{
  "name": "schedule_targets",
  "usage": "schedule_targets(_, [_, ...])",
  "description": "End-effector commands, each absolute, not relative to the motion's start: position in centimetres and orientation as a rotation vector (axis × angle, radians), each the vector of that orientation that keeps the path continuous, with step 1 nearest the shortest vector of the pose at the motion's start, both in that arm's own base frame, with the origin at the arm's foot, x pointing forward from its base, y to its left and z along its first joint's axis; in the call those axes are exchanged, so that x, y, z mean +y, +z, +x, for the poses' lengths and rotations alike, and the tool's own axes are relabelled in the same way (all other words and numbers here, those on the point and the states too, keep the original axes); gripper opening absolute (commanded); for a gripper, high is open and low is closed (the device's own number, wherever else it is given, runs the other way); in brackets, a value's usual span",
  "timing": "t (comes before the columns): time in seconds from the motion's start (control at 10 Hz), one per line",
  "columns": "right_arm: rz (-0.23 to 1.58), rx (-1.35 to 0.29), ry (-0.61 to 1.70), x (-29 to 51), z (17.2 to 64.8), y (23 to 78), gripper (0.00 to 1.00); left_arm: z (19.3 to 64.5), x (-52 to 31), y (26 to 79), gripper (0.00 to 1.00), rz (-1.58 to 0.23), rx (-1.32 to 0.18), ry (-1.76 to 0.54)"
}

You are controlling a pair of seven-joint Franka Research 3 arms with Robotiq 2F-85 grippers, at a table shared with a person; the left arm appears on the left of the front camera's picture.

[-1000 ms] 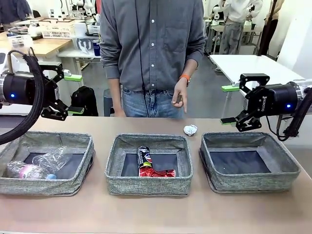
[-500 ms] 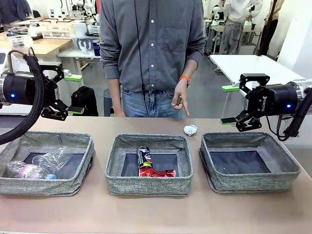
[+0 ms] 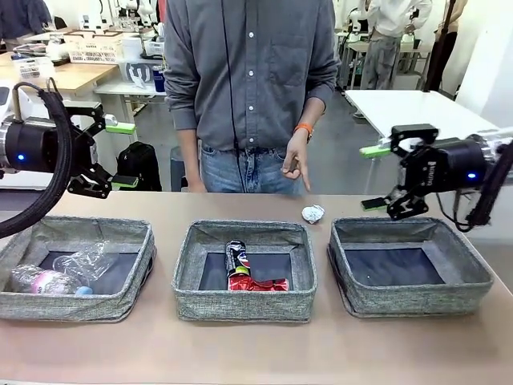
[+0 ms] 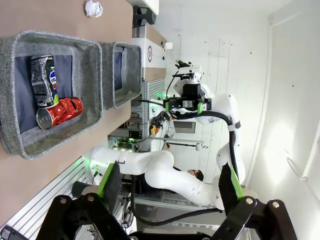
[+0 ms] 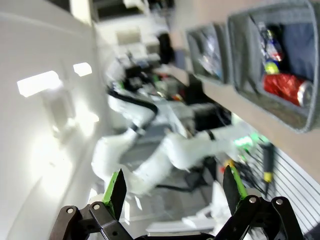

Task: Sort the waste into the appropriate baskets.
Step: Pick up the waste item pointed out by the person.

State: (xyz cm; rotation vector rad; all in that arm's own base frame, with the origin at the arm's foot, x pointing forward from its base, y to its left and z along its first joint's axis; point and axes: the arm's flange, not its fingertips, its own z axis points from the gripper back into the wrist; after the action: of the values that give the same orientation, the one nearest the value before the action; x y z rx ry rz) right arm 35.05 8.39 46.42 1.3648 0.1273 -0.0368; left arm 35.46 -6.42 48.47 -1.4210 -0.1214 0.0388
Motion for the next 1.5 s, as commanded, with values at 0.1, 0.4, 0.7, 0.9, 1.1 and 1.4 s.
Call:
schedule_targets(0.1, [0.664,-0.004,0.292,16.3,44.3,48.5,1.0,35.4,-6.6,48.7,1.0,-1.432,-0.129,0.051])
schedule_targets(0.4, [0.266,0.031,0.288,18.6,48.6,49.4,1.0,35.4,-6.6,48.7,1.0,-1.432,-0.129,0.051])
schedule_targets(0.7, [0.551,0.137,0.309,16.8,48.2,48.0,1.0,35.4,-6.6,48.7,1.0,-1.432,-0.129,0.051])
schedule_targets(0.9, [0.359,0.057,0.337,17.9,49.4,48.6,1.0,35.4,-6.6,48.7,1.0,-1.432,-0.129,0.051])
schedule_targets(1.1, [0.154,0.053,0.226,17.8,50.2,47.8,1.0,35.4,-6.6,48.7,1.0,-1.432,-0.129,0.051])
schedule_targets(1.4, [-0.048,-0.026,0.293,20.9,55.5,43.5,1.0,35.4,-6.6,48.7,1.0,-1.432,-0.129,0.051])
